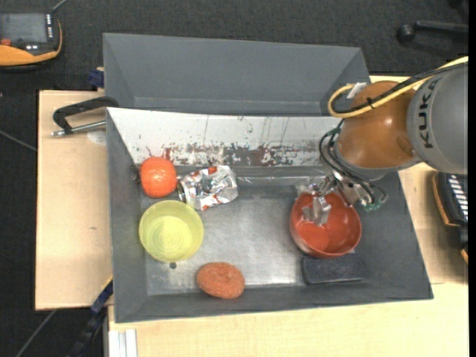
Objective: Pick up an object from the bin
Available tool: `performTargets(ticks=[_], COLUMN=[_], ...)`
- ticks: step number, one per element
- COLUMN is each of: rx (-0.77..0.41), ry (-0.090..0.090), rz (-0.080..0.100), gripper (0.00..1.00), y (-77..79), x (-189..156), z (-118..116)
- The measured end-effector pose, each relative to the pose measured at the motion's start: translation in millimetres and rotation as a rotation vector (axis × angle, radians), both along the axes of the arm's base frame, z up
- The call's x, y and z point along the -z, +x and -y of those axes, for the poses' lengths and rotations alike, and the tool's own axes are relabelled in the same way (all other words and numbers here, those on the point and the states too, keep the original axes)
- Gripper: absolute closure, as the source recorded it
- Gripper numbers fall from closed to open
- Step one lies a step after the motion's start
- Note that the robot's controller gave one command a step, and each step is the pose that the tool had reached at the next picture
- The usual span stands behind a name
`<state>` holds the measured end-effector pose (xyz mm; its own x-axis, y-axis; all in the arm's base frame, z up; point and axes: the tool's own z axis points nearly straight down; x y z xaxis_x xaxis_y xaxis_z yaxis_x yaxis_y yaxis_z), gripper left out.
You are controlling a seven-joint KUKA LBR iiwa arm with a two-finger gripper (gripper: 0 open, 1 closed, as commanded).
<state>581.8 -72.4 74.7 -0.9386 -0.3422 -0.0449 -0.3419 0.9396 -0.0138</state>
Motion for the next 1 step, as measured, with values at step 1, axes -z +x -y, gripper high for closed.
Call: performTargets(ticks=[1], rx=[0.000], ry=[0.000], rz=[-0.010], gripper=[0.00], y=[-3.2], x=[3.4], z=[0.1])
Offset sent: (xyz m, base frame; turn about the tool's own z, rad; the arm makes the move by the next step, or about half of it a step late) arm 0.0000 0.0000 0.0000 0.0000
